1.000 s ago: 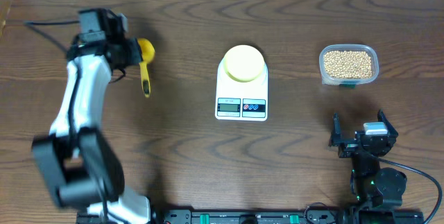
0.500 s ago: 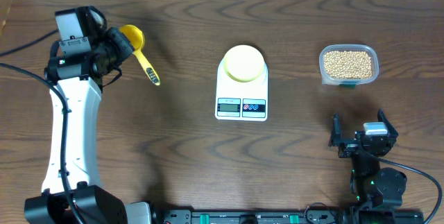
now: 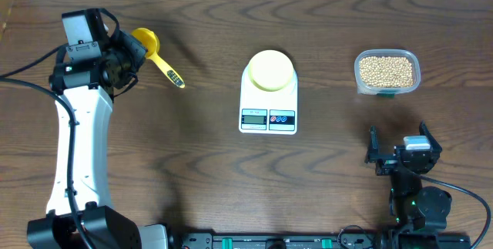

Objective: Scoop item into bowl and weigh 50g on scale

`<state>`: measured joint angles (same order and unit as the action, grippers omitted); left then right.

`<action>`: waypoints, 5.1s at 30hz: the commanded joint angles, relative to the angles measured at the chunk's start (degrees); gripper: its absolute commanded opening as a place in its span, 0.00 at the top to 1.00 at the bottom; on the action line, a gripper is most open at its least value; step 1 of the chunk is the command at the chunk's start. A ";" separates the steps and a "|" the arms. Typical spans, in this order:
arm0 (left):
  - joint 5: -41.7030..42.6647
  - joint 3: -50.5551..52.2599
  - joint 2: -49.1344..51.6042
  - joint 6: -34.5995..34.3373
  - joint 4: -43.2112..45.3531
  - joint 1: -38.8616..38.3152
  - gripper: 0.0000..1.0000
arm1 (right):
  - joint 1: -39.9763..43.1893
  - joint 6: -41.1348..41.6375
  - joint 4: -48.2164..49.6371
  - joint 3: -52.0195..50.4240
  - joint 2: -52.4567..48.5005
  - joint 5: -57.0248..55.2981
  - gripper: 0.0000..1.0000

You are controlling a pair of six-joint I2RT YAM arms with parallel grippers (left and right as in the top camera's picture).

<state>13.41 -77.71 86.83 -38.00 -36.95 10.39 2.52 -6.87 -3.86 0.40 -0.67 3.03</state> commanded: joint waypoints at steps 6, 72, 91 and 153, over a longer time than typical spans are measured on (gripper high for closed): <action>-0.83 -0.20 -0.37 -1.31 -0.02 -3.78 0.93 | -0.37 0.63 -0.22 -0.09 0.39 0.33 0.01; 2.14 -0.20 -0.44 -19.74 -8.92 -10.36 0.93 | -0.37 0.61 -0.22 -0.09 0.37 0.33 0.01; -3.13 -0.20 -2.82 -21.90 -10.75 -14.25 0.93 | -0.37 0.61 -0.22 -0.09 0.37 0.35 0.01; -13.31 -0.17 0.37 -49.59 -0.35 -28.70 0.93 | -19.78 46.58 26.60 56.59 -88.63 54.71 0.01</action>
<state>1.30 -77.71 86.24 -85.78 -38.63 -17.61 -16.80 35.55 22.57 55.77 -88.38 60.75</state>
